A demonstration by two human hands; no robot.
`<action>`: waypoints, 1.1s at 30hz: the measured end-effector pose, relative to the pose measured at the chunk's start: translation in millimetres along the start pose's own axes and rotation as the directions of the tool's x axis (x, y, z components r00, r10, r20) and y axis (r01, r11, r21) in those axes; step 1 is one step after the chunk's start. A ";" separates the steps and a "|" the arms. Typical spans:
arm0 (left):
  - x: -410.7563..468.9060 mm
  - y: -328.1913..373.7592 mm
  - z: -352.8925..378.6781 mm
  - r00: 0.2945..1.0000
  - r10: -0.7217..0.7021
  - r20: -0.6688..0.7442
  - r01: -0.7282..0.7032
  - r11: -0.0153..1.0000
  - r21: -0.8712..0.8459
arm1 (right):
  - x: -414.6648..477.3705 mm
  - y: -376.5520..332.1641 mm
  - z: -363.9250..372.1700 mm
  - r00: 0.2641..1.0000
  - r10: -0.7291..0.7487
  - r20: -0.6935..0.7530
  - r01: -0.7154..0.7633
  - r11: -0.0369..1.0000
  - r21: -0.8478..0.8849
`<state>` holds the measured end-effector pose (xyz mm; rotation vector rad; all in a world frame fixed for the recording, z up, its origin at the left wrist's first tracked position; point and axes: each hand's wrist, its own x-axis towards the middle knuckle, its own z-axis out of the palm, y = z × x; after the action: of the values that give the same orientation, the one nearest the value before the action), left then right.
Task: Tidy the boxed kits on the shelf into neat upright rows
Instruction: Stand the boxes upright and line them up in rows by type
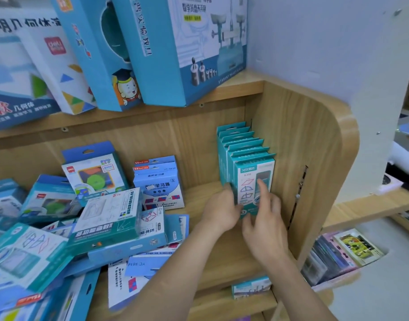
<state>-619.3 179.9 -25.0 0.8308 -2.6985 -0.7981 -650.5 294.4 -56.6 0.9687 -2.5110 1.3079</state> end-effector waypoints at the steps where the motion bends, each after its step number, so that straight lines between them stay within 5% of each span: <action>1: -2.0 0.8 -3.5 1.000 -0.001 -0.011 0.001 0.999 -0.033 | 0.3 -0.5 -1.9 1.000 -0.009 -0.013 0.009 1.000 0.010; 5: -3.0 1.6 -1.1 0.997 -0.025 0.068 0.043 0.957 -0.288 | 1.6 -3.4 -6.3 0.998 -0.040 -0.046 0.042 0.998 0.052; 13: 0.7 -1.4 10.6 0.988 -0.039 0.147 0.078 0.959 -0.273 | 3.7 -7.0 -16.4 1.000 -0.006 -0.007 0.007 0.996 0.093; 23: -51.9 14.4 -36.3 0.977 0.069 -0.202 -0.108 0.977 -0.186 | -2.9 -25.6 -33.8 0.996 -0.053 -0.069 0.061 0.991 0.118; 27: -84.6 3.0 -77.7 0.899 0.043 -0.436 -0.198 0.928 -0.316 | 0.2 -61.4 -36.0 0.994 -0.106 0.009 0.100 0.957 0.272; 33: -151.7 -45.5 -163.4 0.835 -0.065 -0.546 -0.194 0.895 -0.403 | 3.6 -145.4 -14.3 0.900 -0.359 0.247 0.221 0.864 0.452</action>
<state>-418.1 163.6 80.2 0.7084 -1.9213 -0.9368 -567.6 244.0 52.6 1.7137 -2.1914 1.7326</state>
